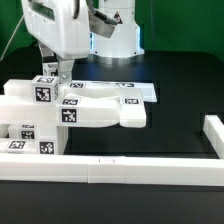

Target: Assemble chair

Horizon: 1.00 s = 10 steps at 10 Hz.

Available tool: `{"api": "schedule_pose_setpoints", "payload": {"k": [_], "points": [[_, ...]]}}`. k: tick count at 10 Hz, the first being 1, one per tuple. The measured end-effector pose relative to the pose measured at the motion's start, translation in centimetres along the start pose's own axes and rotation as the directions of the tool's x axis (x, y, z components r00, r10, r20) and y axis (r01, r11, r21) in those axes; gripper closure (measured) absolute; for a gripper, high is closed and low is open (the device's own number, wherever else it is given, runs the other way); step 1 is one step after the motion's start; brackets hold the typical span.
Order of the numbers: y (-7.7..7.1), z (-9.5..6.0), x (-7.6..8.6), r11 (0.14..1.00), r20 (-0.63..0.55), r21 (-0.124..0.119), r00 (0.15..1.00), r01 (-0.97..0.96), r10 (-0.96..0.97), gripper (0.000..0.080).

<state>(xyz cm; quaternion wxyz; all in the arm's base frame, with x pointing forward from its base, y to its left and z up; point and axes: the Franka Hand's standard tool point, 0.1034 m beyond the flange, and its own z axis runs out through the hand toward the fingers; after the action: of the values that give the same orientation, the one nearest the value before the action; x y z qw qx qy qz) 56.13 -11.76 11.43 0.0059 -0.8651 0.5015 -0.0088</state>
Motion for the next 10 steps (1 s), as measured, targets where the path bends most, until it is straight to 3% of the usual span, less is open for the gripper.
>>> {"api": "schedule_pose_setpoints", "payload": {"k": [4, 6, 10], "points": [[0.01, 0.00, 0.02, 0.960, 0.000, 0.000, 0.960, 0.281, -0.281, 0.0151], [0.15, 0.05, 0.00, 0.884, 0.003, -0.001, 0.884, 0.468, -0.468, 0.0151], [0.07, -0.03, -0.01, 0.754, 0.002, -0.001, 0.754, 0.657, -0.657, 0.0151]]}}
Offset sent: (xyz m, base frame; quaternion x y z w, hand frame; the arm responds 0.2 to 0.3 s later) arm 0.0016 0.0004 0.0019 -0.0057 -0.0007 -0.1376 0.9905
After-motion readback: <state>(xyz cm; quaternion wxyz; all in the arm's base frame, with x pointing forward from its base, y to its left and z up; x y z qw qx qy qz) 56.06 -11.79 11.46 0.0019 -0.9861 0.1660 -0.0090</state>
